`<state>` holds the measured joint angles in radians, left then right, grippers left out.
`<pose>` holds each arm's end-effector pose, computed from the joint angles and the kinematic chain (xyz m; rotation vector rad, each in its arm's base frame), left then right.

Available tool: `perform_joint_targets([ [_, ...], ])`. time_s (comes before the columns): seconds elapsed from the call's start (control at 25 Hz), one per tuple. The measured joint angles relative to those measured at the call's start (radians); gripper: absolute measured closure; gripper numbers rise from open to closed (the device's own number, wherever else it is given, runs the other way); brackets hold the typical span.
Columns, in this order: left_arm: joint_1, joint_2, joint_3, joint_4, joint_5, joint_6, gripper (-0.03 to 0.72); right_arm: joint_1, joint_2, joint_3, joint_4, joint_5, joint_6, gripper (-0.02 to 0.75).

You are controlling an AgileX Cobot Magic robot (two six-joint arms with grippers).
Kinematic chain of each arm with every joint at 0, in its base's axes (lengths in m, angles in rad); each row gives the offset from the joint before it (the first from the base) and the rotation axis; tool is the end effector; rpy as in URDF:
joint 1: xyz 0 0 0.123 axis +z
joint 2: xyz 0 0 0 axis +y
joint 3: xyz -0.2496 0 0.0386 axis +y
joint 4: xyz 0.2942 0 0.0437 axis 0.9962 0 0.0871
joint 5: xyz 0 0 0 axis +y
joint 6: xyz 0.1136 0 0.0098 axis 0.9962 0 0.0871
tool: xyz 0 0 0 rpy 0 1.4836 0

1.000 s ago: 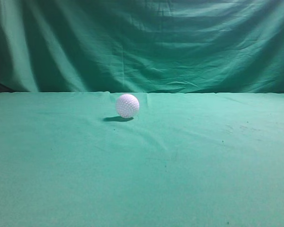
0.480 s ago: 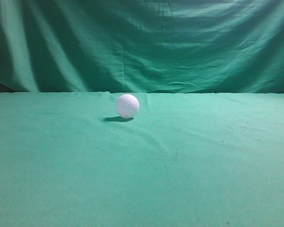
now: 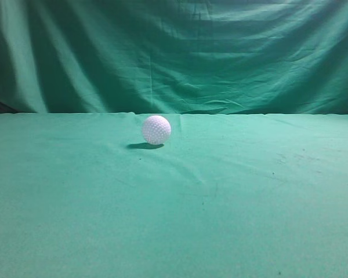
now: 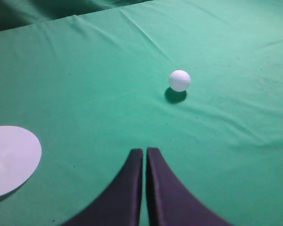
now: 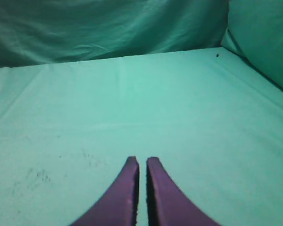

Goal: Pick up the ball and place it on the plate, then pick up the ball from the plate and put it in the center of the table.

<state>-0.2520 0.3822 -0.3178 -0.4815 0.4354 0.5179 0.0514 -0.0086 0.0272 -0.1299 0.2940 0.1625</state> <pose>0.1721 -0.0674 0.2362 0.4456 1.8922 -0.3078 0.1561 0.0037 0.1723 0.0150 1.7937 0.0304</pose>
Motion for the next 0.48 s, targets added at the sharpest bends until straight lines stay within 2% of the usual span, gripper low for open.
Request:
perform_joint_targets([
  [0.2, 0.0, 0.0, 0.0, 0.0, 0.0, 0.0, 0.688, 0.0, 0.0, 0.0, 0.0, 0.074, 0.0, 0.691],
  [0.48, 0.0, 0.0, 0.0, 0.0, 0.0, 0.0, 0.688, 0.0, 0.0, 0.0, 0.0, 0.083, 0.0, 0.691],
])
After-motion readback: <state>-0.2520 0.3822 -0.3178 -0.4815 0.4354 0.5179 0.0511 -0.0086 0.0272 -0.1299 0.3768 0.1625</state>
